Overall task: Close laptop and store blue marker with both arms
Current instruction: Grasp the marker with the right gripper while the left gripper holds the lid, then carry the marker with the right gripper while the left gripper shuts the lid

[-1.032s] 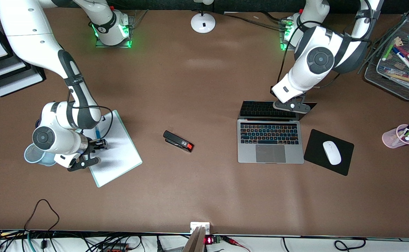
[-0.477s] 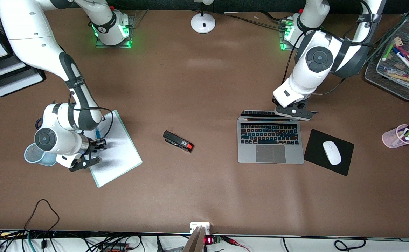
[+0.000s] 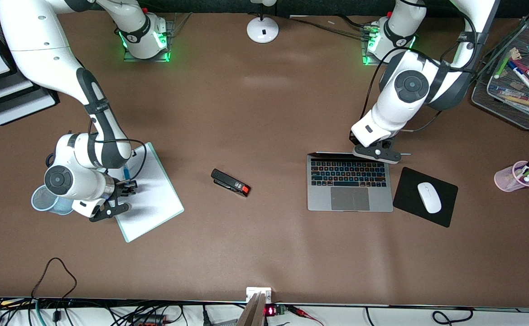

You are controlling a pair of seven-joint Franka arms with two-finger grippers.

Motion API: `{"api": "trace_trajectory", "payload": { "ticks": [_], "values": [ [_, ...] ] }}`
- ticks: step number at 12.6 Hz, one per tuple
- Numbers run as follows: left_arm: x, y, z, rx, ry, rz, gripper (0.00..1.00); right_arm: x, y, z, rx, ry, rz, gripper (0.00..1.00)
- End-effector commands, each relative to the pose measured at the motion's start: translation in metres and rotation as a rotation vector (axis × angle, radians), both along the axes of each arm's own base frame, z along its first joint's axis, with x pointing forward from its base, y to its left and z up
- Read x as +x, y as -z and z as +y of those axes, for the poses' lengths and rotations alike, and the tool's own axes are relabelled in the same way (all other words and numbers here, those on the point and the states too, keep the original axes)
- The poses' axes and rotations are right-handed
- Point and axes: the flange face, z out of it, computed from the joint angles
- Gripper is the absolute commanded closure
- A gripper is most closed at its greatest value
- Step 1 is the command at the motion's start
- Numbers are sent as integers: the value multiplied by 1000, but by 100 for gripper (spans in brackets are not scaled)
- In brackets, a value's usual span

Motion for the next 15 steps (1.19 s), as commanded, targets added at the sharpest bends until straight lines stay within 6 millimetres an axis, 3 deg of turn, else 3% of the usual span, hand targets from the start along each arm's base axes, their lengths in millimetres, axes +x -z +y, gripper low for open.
{"api": "trace_trajectory", "payload": {
  "ticks": [1,7,9,15],
  "values": [
    [23,9,0,21,27,-17,99,3,-2,-2,4,-12,-8,77],
    [38,33,9,-11,16,-48,99,2,0,-3,4,6,1,88],
    [41,38,9,-20,16,-56,99,5,-8,-7,5,10,-14,92],
    [62,64,4,-42,45,-100,100,19,-99,-4,15,-84,-145,98]
  ]
}}
